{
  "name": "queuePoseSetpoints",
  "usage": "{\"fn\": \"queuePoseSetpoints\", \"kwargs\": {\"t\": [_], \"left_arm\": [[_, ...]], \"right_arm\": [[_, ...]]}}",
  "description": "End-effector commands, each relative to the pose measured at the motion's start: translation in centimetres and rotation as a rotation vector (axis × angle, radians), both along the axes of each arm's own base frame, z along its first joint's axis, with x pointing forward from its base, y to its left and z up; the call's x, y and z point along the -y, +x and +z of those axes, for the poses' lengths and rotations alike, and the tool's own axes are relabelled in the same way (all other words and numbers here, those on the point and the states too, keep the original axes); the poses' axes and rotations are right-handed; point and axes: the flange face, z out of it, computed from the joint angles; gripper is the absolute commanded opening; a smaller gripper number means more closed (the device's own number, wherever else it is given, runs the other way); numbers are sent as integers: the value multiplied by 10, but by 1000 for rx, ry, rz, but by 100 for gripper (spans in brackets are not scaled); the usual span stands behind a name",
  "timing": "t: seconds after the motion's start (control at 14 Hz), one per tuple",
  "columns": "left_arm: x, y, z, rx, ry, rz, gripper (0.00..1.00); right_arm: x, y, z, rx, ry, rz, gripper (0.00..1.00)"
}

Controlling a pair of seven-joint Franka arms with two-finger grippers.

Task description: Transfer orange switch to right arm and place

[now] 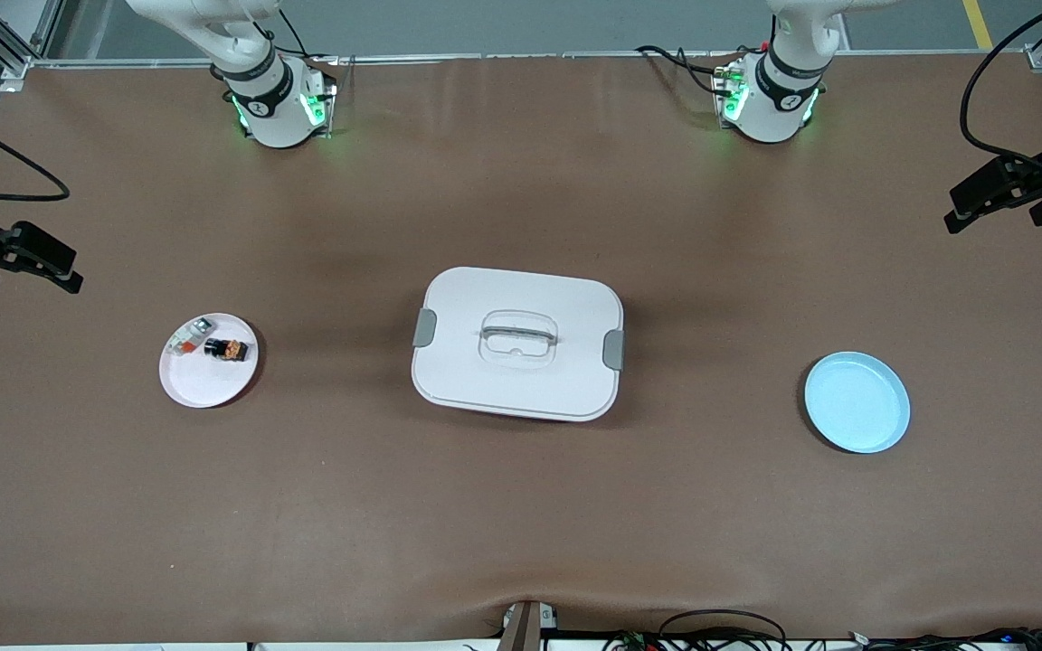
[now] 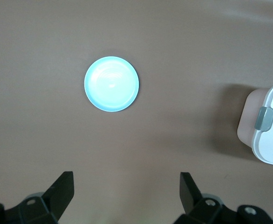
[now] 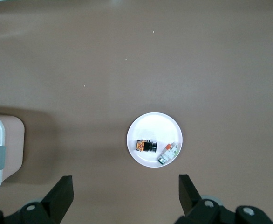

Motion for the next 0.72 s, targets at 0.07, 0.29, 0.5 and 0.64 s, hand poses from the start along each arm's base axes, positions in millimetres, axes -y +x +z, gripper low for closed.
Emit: {"fn": "queuePoseSetpoints", "kwargs": {"t": [0.07,0.29,0.5,0.64], "left_arm": [[-2,-1,4,6,16,4,100],[-2,-1,5,8,16,7,100],[-1,-2,5,6,15,7,100],[-2,-3,3,-7,17,7,100]], "right_arm": [[2,-22,3,18,45,-25,100],[2,-20,5,24,46,-23,100],[2,-18,13,43,46,-23,100],[4,-18,14,46,44,-26,100]]}}
